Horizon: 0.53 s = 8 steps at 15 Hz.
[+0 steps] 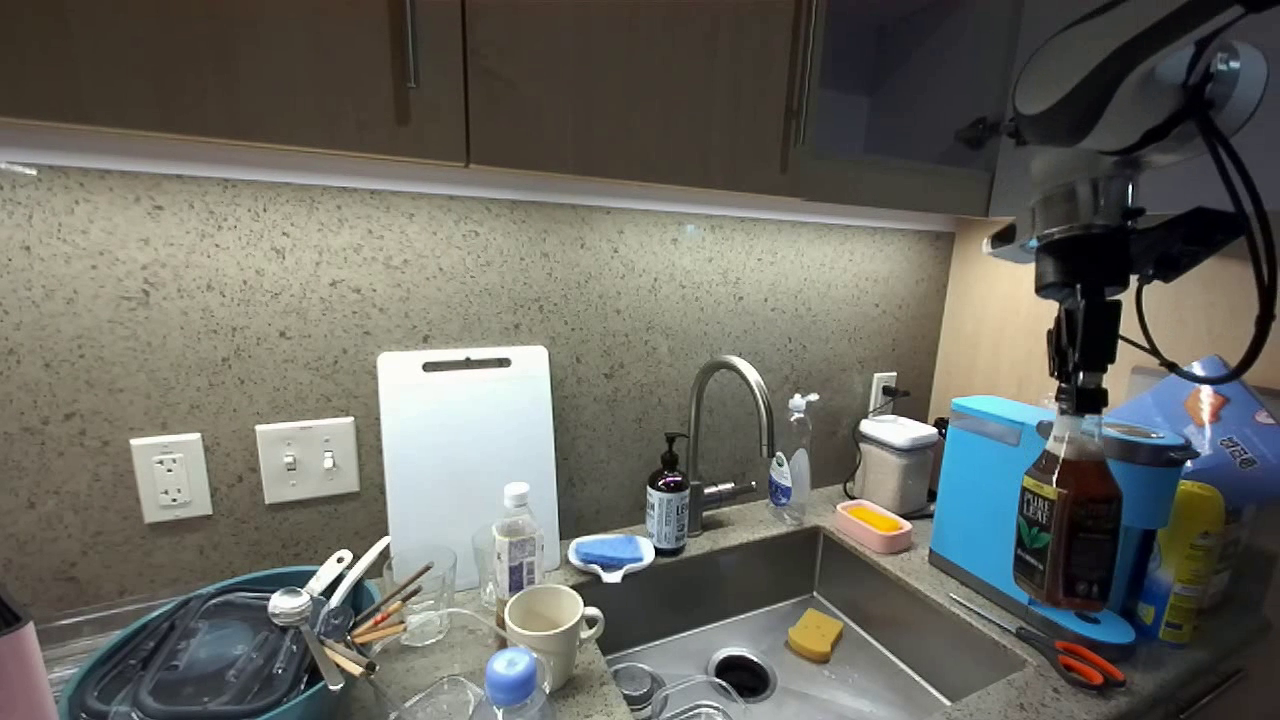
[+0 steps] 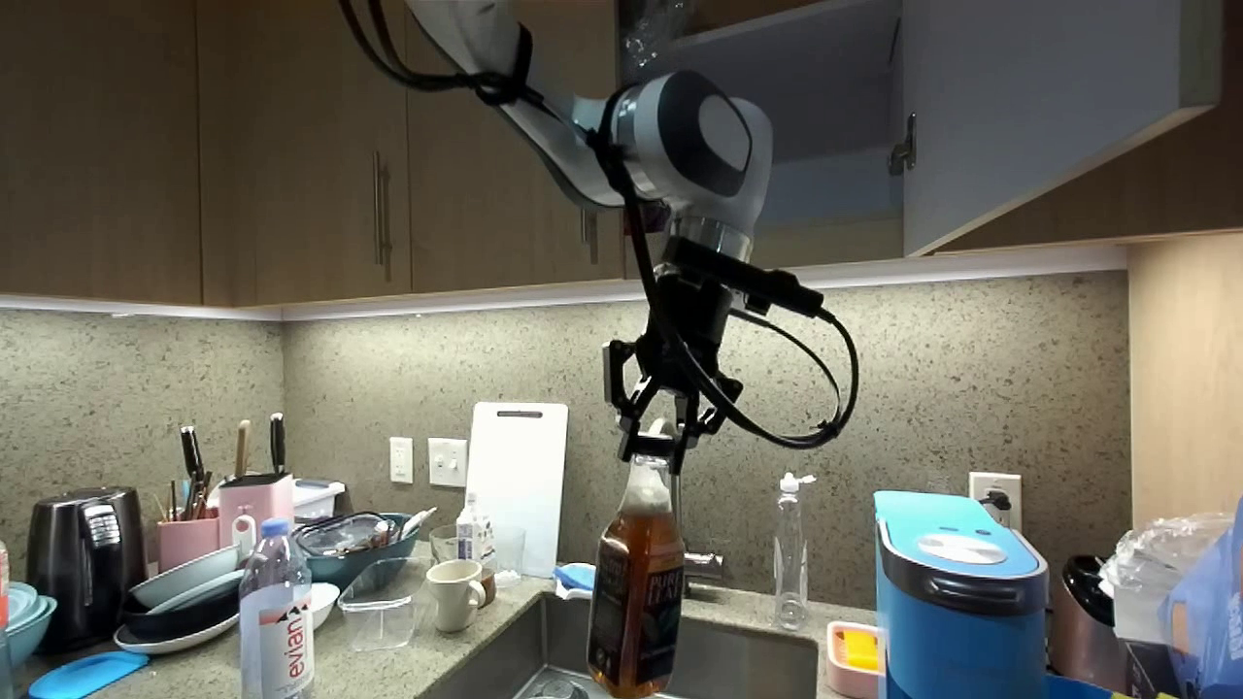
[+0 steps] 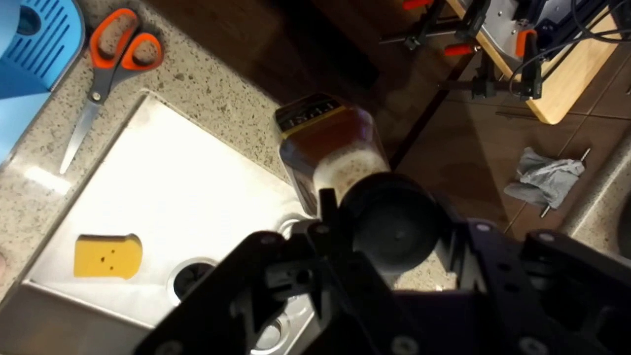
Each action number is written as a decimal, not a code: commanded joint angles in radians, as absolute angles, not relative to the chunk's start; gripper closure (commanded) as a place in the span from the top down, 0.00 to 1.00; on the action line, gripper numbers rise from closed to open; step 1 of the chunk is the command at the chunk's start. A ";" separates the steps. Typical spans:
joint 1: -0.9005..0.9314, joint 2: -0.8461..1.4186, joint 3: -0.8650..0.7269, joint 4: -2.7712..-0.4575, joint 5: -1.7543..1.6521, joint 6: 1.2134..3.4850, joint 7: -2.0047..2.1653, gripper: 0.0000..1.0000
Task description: Remove the bottle from the bottom shelf of the open cabinet and put it on the counter
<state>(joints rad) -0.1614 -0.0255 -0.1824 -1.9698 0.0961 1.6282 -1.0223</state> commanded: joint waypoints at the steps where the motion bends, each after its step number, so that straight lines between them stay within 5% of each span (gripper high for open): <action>1: -0.158 -0.005 -0.170 -2.009 0.018 1.668 -0.960 0.22; 2: -0.165 0.002 -0.174 -1.993 0.059 1.650 -1.001 0.47; 7: -0.166 0.024 -0.169 -2.002 0.042 1.659 -0.990 0.47; 8: -0.166 0.024 -0.169 -2.002 0.042 1.659 -0.990 0.22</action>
